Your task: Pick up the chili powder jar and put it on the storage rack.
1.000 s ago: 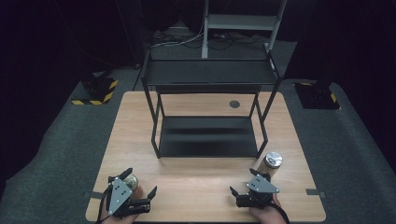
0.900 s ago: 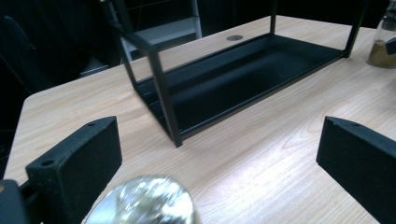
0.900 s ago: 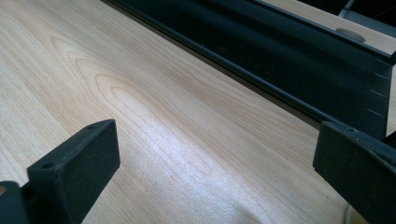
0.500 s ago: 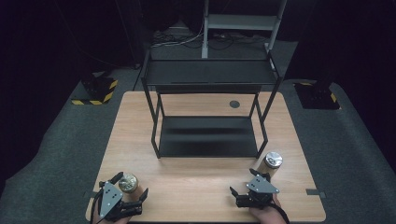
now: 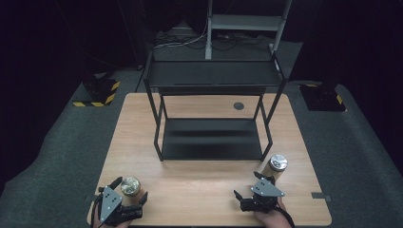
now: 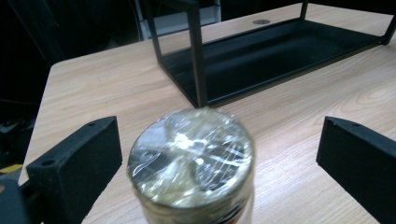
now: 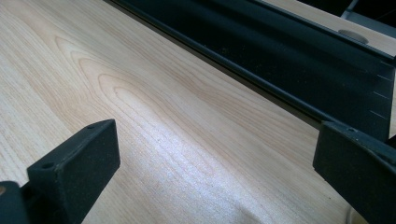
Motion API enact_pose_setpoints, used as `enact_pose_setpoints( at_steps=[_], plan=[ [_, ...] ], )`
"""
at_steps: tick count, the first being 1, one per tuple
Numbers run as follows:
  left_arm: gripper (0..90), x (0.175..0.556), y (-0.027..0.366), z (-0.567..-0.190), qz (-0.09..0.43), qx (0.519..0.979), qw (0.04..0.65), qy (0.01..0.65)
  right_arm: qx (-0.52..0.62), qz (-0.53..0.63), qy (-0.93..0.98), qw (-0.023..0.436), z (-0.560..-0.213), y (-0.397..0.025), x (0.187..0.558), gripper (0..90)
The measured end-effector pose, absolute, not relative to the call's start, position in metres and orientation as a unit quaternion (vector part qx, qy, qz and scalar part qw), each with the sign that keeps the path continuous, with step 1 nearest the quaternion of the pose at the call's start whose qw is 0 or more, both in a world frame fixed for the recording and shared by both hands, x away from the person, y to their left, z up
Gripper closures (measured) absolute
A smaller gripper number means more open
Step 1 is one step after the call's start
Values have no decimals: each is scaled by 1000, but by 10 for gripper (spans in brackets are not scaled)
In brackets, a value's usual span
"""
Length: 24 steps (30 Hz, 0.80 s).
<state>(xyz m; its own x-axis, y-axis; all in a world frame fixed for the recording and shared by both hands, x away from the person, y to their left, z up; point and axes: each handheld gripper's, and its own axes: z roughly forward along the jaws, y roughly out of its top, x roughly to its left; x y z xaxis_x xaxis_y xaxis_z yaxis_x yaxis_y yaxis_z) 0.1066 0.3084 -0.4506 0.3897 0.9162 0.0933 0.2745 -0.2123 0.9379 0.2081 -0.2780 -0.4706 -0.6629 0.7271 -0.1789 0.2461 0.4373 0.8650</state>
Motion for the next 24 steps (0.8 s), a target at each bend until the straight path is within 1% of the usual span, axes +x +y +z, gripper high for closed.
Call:
enact_pose_setpoints(
  at_steps=[5,10,12,14,18,20,21,24],
  plan=[
    [5,110,313,-453,342,691,457,444,306,435,801,275,-470,-278,209,0],
    [9,112,319,-457,328,683,470,453,306,436,800,275,-471,-279,208,0],
    [50,112,321,-459,327,681,473,452,305,436,800,276,-471,-279,208,0],
    [68,113,324,-460,320,680,479,455,305,436,800,276,-471,-278,208,0],
    [149,113,325,-461,321,676,481,456,304,436,800,276,-471,-279,208,0],
    [162,113,326,-462,319,675,484,456,304,436,800,276,-471,-279,208,0],
    [217,113,327,-462,318,676,482,457,304,437,801,276,-471,-279,208,0],
    [244,114,329,-462,315,678,483,456,304,436,801,276,-471,-279,208,0]
  ],
)
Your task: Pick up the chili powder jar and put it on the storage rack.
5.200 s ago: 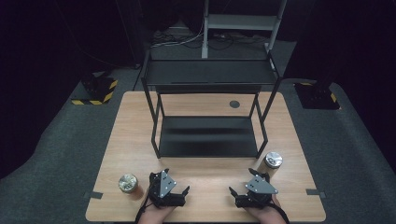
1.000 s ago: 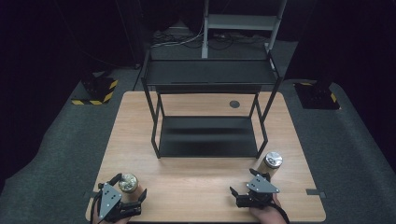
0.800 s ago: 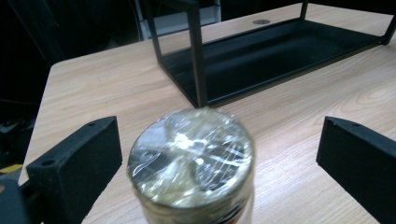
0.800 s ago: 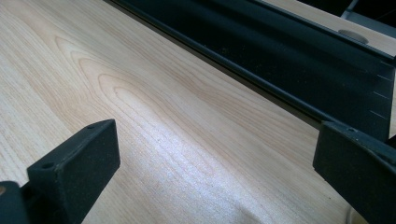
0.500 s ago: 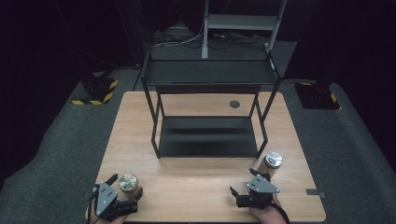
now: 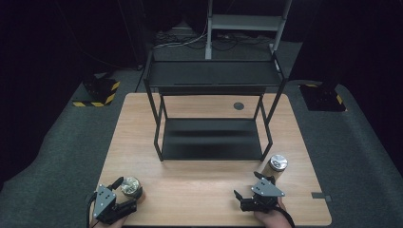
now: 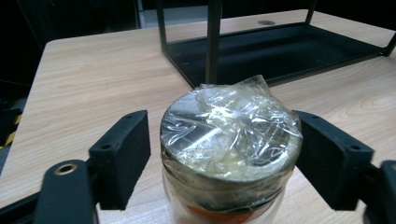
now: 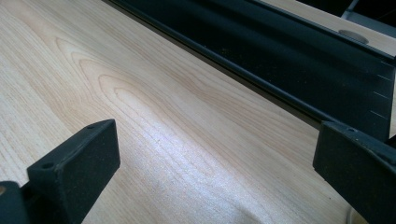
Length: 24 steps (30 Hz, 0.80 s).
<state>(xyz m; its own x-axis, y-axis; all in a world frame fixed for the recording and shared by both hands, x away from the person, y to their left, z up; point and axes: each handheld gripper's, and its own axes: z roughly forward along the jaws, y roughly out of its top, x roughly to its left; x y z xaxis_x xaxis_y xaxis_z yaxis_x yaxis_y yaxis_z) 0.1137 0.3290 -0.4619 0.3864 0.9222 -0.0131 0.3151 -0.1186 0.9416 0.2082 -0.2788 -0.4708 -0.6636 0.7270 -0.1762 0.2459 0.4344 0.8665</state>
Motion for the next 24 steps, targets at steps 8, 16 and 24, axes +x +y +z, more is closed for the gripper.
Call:
enact_pose_setpoints(
  at_steps=[8,16,24],
  plan=[
    [339,114,330,-463,316,683,485,446,305,437,801,275,-471,-279,208,0],
    [345,113,331,-465,315,679,489,447,305,438,800,274,-471,-279,209,0],
    [347,113,335,-465,308,675,496,452,305,437,801,273,-470,-279,209,0]
  ],
)
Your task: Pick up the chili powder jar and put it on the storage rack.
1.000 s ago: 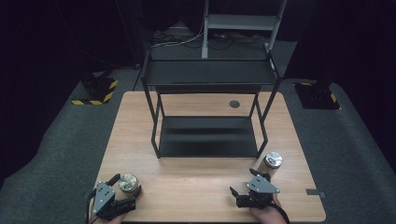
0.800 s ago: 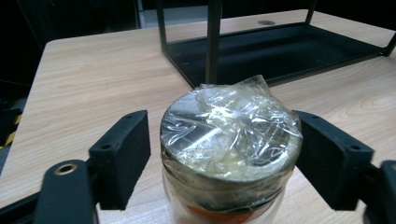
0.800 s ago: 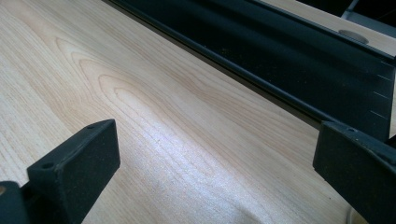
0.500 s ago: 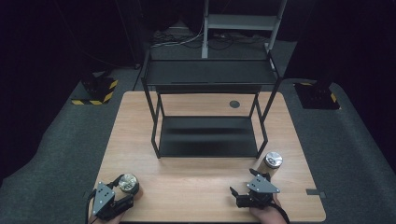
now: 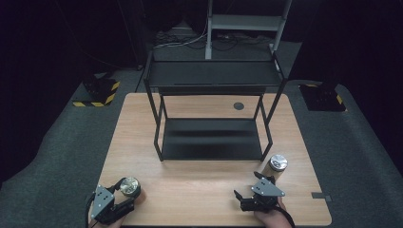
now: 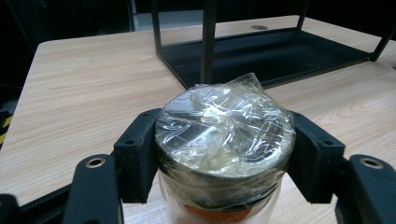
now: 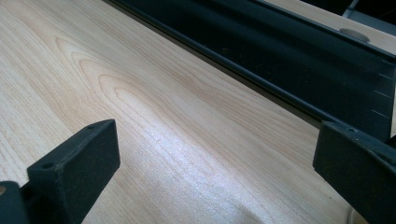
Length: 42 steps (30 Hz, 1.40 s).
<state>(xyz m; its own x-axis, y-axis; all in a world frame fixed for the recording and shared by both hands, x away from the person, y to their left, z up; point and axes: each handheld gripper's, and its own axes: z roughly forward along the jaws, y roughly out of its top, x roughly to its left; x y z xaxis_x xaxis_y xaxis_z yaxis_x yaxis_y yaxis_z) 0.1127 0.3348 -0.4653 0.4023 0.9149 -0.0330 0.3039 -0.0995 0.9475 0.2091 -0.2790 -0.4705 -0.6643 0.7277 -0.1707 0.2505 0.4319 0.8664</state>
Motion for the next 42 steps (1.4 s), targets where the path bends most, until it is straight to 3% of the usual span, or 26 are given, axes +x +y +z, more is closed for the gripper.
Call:
enact_pose_setpoints(
  at_steps=[18,42],
  plan=[
    [347,107,327,-450,323,674,512,423,302,426,809,271,-468,-276,211,0],
    [346,147,298,-417,312,691,529,380,301,430,808,267,-468,-278,212,0]
  ],
)
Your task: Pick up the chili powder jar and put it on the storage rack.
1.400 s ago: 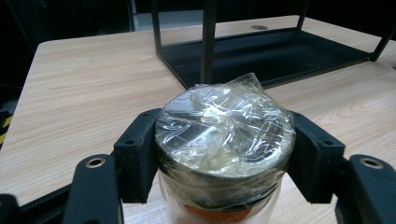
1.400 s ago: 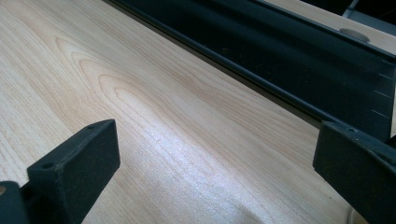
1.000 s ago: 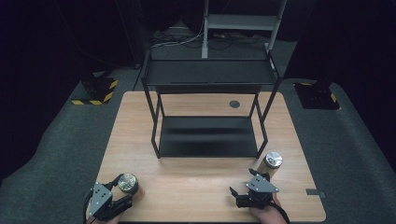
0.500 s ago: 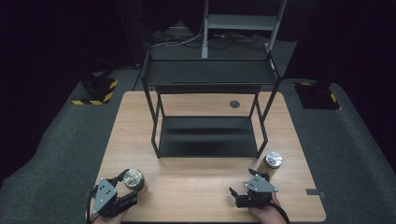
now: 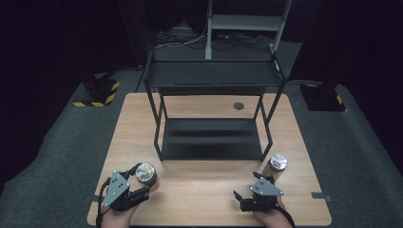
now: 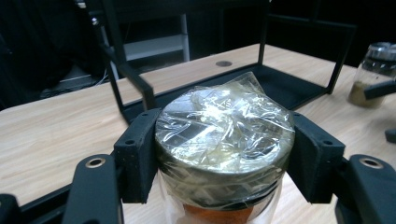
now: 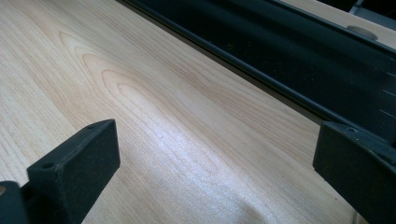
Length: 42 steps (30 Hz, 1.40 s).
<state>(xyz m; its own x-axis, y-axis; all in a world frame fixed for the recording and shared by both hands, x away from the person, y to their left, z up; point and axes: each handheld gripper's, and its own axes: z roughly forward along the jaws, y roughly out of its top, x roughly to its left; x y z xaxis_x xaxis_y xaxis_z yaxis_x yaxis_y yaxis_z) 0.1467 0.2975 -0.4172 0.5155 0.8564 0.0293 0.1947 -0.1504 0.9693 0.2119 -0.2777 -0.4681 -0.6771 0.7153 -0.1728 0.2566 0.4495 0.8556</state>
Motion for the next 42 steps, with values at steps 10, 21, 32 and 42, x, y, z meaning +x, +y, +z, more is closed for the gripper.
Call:
enact_pose_setpoints(
  at_steps=[10,21,32,42],
  plan=[
    [346,166,282,-407,308,691,541,368,301,433,807,263,-468,-279,213,0],
    [346,186,265,-388,311,686,554,355,302,435,806,264,-469,-280,213,0],
    [346,206,254,-368,310,683,564,345,305,438,804,262,-469,-281,213,0],
    [346,222,246,-357,310,681,570,339,305,438,805,261,-469,-281,213,0]
  ],
)
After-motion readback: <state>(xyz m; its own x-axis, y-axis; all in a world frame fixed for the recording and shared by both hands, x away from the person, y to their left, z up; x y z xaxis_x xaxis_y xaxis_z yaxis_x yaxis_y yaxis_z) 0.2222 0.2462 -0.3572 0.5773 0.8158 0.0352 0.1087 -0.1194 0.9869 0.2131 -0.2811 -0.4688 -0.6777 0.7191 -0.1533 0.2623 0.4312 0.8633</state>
